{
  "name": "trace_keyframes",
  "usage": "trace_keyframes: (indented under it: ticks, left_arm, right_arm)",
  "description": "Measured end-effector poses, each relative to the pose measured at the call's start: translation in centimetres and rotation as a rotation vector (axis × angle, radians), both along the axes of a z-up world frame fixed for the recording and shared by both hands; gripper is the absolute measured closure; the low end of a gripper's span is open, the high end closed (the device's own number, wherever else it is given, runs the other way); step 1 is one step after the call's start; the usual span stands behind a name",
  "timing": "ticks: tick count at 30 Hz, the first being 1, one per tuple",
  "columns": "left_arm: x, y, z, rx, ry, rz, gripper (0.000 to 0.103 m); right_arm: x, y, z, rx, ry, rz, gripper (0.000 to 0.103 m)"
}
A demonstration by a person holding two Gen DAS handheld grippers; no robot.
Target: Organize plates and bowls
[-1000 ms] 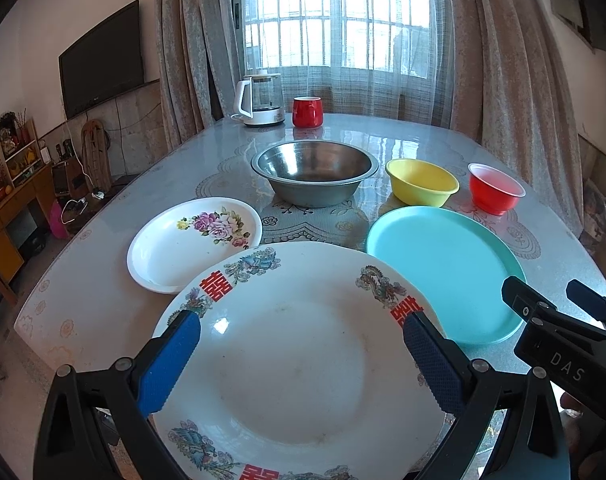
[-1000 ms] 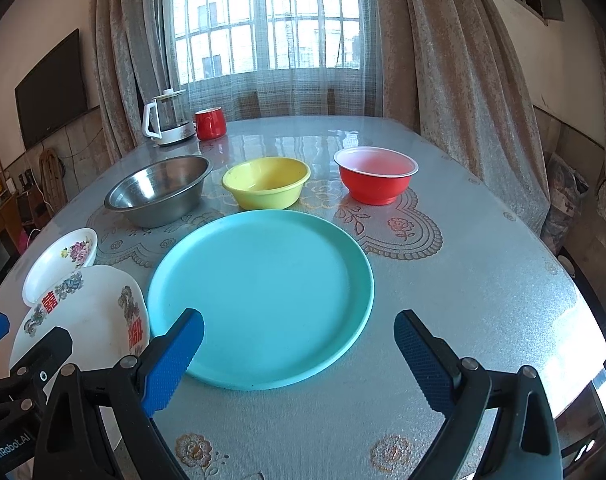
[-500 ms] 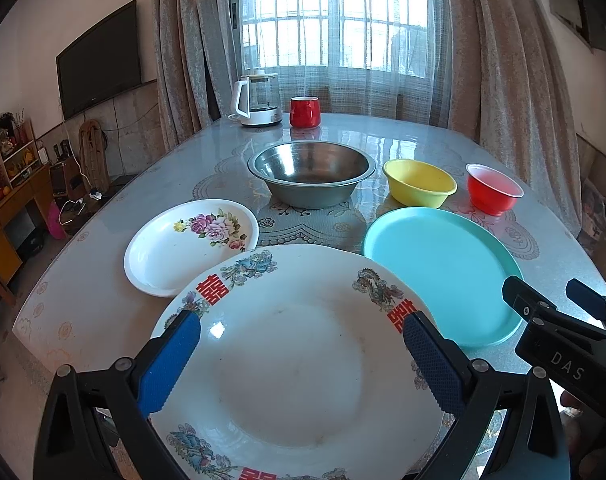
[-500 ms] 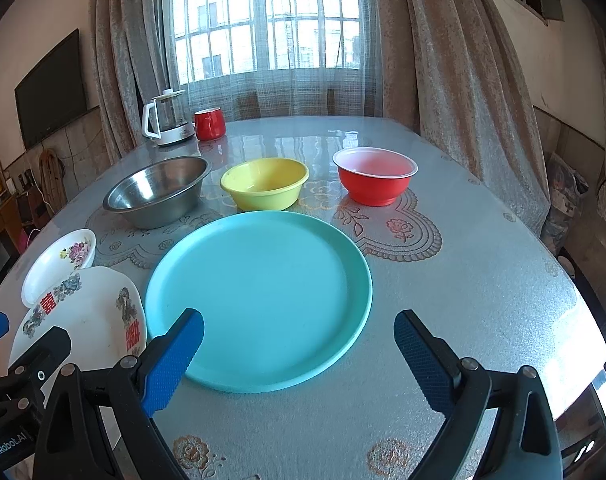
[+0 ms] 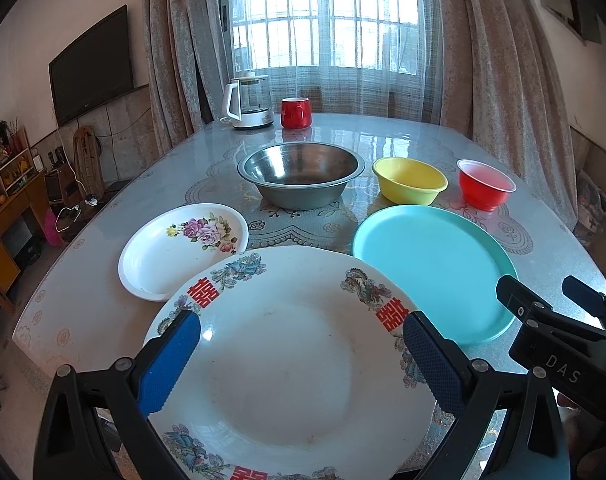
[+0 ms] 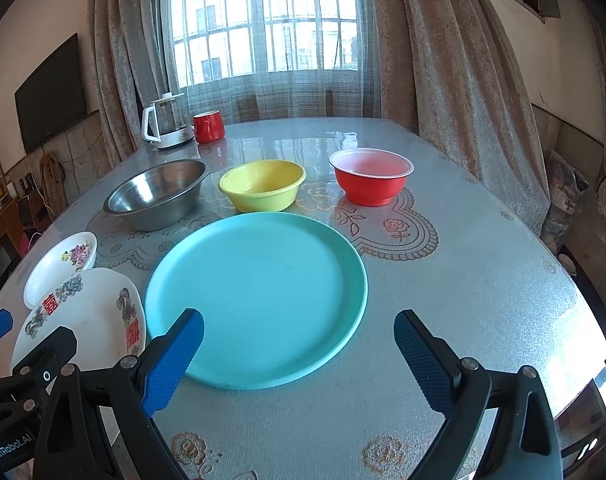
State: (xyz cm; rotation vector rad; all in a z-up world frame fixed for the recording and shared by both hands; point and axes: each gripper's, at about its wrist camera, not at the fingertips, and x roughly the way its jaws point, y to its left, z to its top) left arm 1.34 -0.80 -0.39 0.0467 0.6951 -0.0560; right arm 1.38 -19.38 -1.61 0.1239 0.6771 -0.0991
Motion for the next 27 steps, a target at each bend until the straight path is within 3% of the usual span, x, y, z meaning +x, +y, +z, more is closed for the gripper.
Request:
trace_keyframes:
  ticks: [14, 25, 27]
  left_arm:
    - [0.6, 0.4, 0.4, -0.006, 0.016, 0.014, 0.001]
    - [1.5, -0.6, 0.6, 0.001, 0.034, -0.057, 0.001]
    - [2.4, -0.6, 0.8, -0.031, 0.062, -0.097, 0.008]
  right_arm:
    - [-0.1, -0.3, 0.0, 0.009, -0.003, -0.007, 0.005]
    - [0.4, -1.6, -0.6, 0.026, 0.02, -0.024, 0.005]
    - [0.6, -2.0, -0.8, 0.025, 0.027, -0.031, 0.005]
